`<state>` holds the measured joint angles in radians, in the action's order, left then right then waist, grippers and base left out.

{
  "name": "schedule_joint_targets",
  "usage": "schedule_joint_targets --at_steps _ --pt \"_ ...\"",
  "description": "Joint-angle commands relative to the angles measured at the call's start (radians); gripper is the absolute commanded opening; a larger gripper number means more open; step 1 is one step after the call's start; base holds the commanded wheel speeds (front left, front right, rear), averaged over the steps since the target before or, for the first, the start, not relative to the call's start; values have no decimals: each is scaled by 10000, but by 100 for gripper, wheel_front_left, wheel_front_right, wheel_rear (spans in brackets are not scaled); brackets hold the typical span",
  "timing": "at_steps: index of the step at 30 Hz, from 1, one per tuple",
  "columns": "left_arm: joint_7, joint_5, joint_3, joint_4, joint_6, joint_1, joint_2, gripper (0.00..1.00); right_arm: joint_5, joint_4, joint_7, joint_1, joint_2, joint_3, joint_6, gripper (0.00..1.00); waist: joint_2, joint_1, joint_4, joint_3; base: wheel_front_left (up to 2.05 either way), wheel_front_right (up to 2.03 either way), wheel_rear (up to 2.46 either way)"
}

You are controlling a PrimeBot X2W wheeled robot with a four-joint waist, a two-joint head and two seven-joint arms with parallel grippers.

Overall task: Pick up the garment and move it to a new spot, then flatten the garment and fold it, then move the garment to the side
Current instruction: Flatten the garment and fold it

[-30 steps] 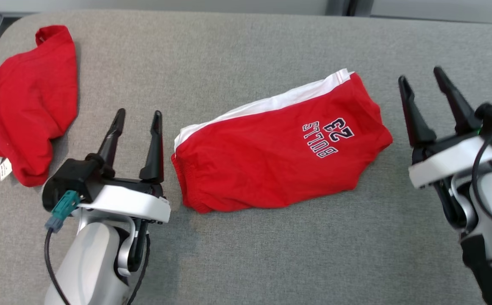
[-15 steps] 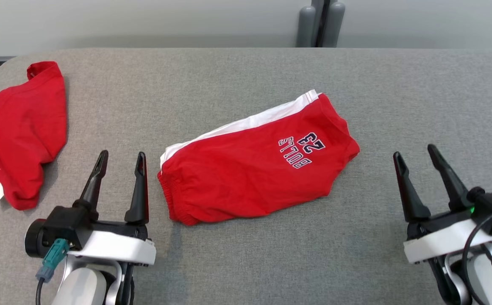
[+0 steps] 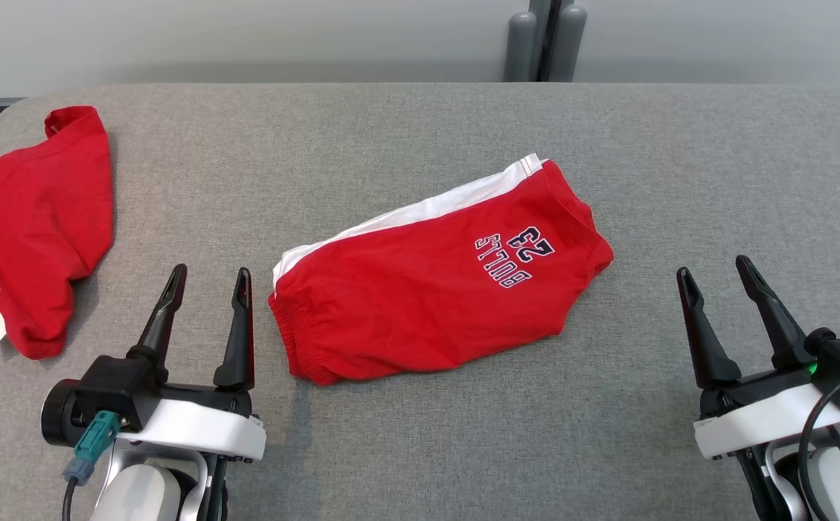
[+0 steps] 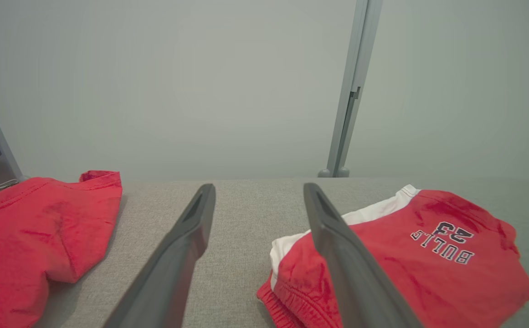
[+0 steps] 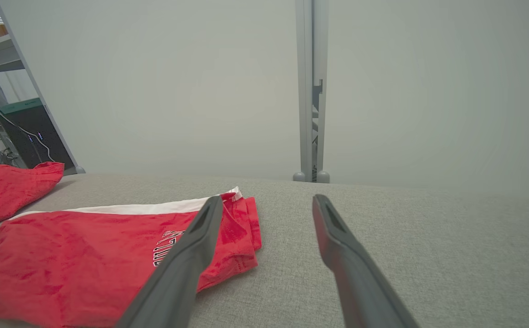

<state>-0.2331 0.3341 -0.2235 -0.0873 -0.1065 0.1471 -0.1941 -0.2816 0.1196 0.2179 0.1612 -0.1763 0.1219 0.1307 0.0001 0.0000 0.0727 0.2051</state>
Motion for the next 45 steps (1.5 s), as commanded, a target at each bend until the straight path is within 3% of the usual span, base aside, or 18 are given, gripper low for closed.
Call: schedule_joint_targets --at_steps 1,13,26,39,40,42,45 --pt "10 -36 -20 10 19 35 -35 100 24 -14 -33 24 -53 -67 4 100 -1 0 35 30 0 0 0" --pt "37 -99 -287 -20 76 565 49 100 -249 569 -207 1209 -249 63 4 100 -1 0 346 629 0 0 0" --pt "-150 -149 -723 -504 351 1394 430 100 -839 3595 -78 3440 -541 1445 4 100 -1 0 1114 1574 0 0 0" --pt "-275 -191 -623 -799 445 1728 505 100 -1552 5923 -126 4409 -577 2160 2 100 -1 0 1184 1849 0 0 0" --pt "-277 -208 -625 -813 457 1737 507 100 -1676 6071 -234 4449 -552 2269 2 61 -1 0 1167 1847 0 0 0" --pt "-286 -243 -635 -854 475 1742 505 100 -1892 6201 -239 4502 -516 2444 2 0 -1 0 1131 1832 0 0 0" --pt "-296 -262 -640 -905 474 1698 507 100 -2227 6339 -213 4501 -522 2735 2 0 -1 0 1069 1780 0 0 0"
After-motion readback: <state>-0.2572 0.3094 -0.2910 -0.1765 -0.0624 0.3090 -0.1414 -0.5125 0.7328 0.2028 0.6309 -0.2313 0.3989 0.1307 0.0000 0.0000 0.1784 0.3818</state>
